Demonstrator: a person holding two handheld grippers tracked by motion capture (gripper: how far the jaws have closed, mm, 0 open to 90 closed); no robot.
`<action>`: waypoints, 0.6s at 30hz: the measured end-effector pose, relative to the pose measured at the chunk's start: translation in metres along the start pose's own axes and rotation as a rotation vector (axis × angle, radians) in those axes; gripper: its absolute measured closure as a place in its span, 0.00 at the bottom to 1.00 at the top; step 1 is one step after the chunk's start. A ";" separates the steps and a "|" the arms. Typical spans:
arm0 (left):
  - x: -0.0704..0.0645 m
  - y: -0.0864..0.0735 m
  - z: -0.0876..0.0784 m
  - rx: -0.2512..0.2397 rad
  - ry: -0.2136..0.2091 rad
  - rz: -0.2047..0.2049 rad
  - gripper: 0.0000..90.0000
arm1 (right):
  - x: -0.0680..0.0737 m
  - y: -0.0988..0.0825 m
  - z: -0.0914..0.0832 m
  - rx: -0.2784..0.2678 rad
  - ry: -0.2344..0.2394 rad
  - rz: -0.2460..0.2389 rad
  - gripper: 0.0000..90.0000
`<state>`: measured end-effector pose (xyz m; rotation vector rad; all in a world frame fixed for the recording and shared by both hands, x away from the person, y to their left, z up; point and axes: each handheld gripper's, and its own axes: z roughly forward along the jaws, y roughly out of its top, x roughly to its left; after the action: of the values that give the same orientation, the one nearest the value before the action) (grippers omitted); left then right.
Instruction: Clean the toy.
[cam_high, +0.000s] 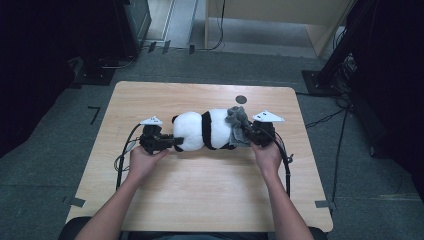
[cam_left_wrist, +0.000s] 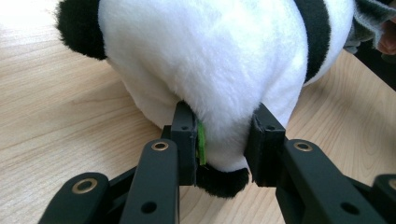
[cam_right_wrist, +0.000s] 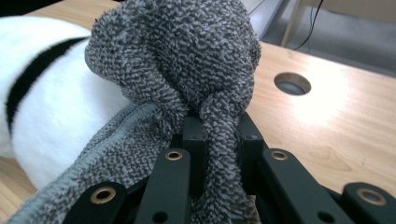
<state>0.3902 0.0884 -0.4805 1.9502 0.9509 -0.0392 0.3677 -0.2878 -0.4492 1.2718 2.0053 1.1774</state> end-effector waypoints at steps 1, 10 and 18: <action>0.000 0.000 0.000 0.000 0.001 0.000 0.76 | -0.002 0.000 0.000 0.003 0.001 0.004 0.89; 0.005 -0.001 -0.004 -0.006 0.018 0.013 0.74 | -0.006 0.006 -0.012 -0.020 -0.013 -0.007 0.88; 0.005 -0.004 -0.003 -0.017 0.024 0.035 0.68 | 0.016 0.024 -0.025 -0.105 0.146 -0.022 0.88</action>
<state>0.3902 0.0950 -0.4833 1.9550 0.9302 0.0127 0.3526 -0.2791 -0.4153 1.1387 2.0246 1.3811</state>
